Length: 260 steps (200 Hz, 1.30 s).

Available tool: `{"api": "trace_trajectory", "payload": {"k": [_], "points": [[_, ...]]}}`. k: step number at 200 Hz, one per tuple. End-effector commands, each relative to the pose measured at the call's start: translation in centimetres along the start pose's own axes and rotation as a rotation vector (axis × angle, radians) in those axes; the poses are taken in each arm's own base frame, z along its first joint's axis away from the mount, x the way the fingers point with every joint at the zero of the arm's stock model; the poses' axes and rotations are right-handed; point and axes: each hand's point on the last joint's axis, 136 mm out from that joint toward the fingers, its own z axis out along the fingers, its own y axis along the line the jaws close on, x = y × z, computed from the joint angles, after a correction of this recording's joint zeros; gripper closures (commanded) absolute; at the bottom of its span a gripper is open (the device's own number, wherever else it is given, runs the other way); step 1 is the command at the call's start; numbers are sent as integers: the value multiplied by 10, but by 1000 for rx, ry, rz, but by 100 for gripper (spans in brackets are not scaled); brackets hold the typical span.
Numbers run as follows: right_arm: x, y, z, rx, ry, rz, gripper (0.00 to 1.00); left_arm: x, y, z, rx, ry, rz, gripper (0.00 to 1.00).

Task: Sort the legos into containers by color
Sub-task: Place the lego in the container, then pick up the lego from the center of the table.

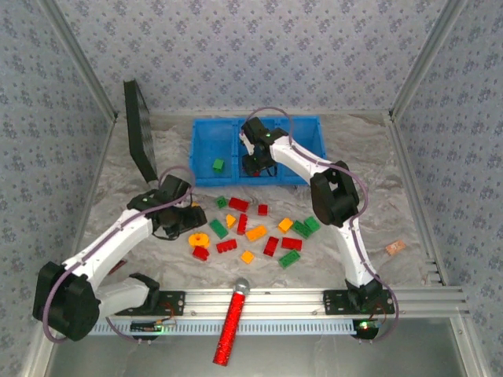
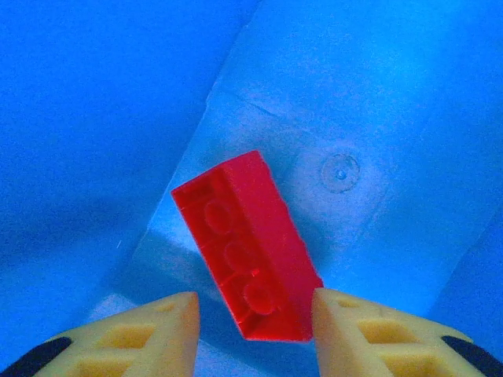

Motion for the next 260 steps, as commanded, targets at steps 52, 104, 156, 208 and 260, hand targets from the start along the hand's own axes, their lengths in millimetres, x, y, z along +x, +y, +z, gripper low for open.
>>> {"api": "trace_trajectory", "payload": {"k": [52, 104, 156, 208, 260], "points": [[-5, -1, -25, -3, -27, 12, 55, -18, -56, 15, 87, 4, -106, 40], [-7, -1, -50, -5, -71, 9, 54, -7, -61, 36, 60, 49, -156, 43], [-4, -1, -72, -9, -105, 12, 54, 6, -65, 59, 23, 95, -166, 45], [8, -4, -92, -1, -124, 17, 54, 24, -53, 88, -46, 155, -184, 46], [18, -10, -100, 4, -135, 35, 54, 35, -46, 100, -93, 190, -169, 54]]}}
